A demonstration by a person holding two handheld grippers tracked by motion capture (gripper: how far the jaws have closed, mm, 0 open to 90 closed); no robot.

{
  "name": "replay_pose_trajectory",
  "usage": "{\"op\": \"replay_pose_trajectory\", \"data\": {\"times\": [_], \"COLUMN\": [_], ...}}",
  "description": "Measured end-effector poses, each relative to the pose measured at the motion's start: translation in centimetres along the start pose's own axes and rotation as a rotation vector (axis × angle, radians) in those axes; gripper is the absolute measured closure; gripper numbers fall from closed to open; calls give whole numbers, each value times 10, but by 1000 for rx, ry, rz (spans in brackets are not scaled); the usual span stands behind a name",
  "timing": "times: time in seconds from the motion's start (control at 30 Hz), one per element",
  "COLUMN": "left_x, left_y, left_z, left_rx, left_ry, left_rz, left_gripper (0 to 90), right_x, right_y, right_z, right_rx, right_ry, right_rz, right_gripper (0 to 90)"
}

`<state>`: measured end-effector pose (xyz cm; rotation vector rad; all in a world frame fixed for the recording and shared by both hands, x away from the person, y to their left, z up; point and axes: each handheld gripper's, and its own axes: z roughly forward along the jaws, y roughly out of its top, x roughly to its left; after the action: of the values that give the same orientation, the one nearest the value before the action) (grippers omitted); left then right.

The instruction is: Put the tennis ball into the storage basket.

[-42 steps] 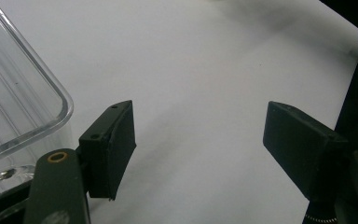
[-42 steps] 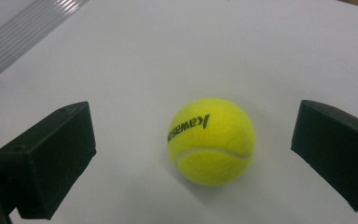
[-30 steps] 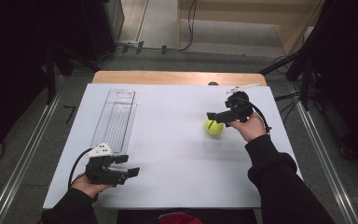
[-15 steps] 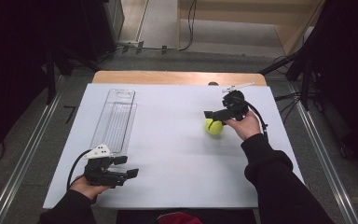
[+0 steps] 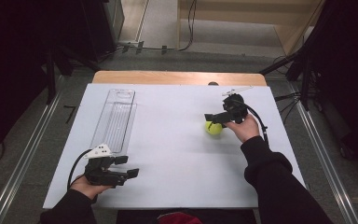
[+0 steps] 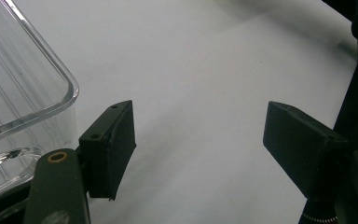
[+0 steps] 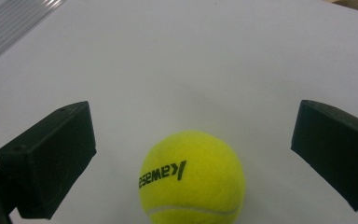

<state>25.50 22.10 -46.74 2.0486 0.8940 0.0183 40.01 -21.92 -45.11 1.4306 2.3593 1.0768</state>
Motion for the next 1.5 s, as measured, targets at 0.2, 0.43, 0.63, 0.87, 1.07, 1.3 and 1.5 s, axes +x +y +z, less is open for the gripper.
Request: {"op": "replay_pose_trajectory", "data": {"times": [0.2, 0.43, 0.63, 0.87, 1.07, 1.3, 1.5], "left_x": [0, -1, -1, -1, -1, -1, -1], "left_y": [1, 1, 1, 1, 2, 2, 3], "left_z": [0, 0, 0, 1, 2, 2, 3], "left_rx": [3, 5, -2, 1, 2, 3, 6], "left_ry": [-1, -8, -6, -7, -9, -11, -14], "left_rz": [0, 2, 0, 6, 4, 8, 12], "left_gripper": [260, 260, 260, 260, 260, 260, 260], "right_x": [0, 1, 1, -2, 0, 0, 0], "right_y": [-3, -9, -14, -19, -22, -27, -32], "right_z": [4, 10, 18, 24, 27, 33, 38], "right_rx": [9, 18, 36, 51, 67, 81, 110], "right_ry": [-4, -8, -6, 8, 5, 0, -3], "right_rz": [1, 4, 8, 31, 39, 42, 42], "right_gripper": [0, 0, 0, 0, 0, 0, 0]}}
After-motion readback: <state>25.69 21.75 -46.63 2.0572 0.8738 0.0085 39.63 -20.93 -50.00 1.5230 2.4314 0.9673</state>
